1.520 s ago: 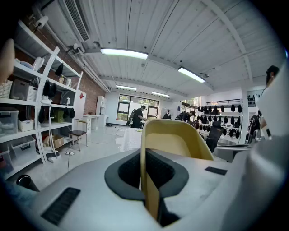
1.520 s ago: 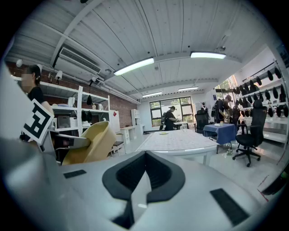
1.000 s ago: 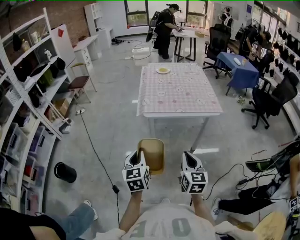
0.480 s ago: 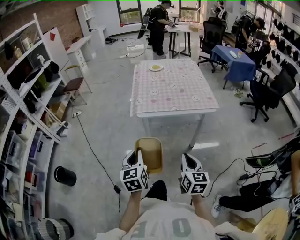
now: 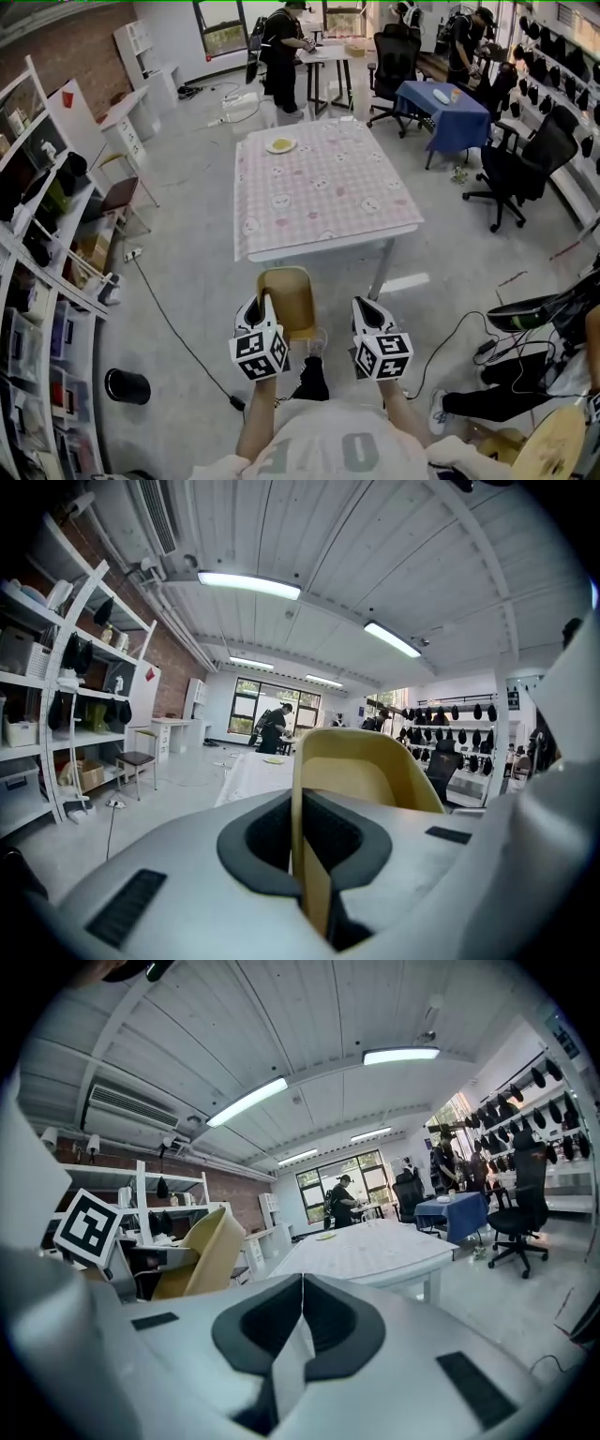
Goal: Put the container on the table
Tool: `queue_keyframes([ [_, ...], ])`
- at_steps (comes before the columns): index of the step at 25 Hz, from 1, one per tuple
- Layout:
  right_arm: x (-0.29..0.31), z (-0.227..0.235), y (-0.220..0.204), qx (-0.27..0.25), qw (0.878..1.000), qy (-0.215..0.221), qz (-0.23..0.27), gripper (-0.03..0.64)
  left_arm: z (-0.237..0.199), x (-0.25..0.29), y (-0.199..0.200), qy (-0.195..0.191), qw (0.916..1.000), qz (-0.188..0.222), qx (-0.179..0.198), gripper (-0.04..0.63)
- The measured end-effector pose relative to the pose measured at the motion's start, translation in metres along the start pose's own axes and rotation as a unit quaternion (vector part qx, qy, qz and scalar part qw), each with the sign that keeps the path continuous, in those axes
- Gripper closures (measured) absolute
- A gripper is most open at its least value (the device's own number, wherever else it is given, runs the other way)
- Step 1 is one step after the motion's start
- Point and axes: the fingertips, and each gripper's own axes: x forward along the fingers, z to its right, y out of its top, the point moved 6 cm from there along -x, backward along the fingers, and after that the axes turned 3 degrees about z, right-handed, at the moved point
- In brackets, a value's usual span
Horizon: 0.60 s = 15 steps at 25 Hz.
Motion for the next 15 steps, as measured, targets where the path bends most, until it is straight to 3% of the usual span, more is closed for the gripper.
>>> queue_keyframes([
  [15,0.217,0.039,0.074,-0.029,1.0,-0.003,-0.001,0.588,-0.058,0.232,0.067,-0.014,0.9995,0.027,-0.008,0.565],
])
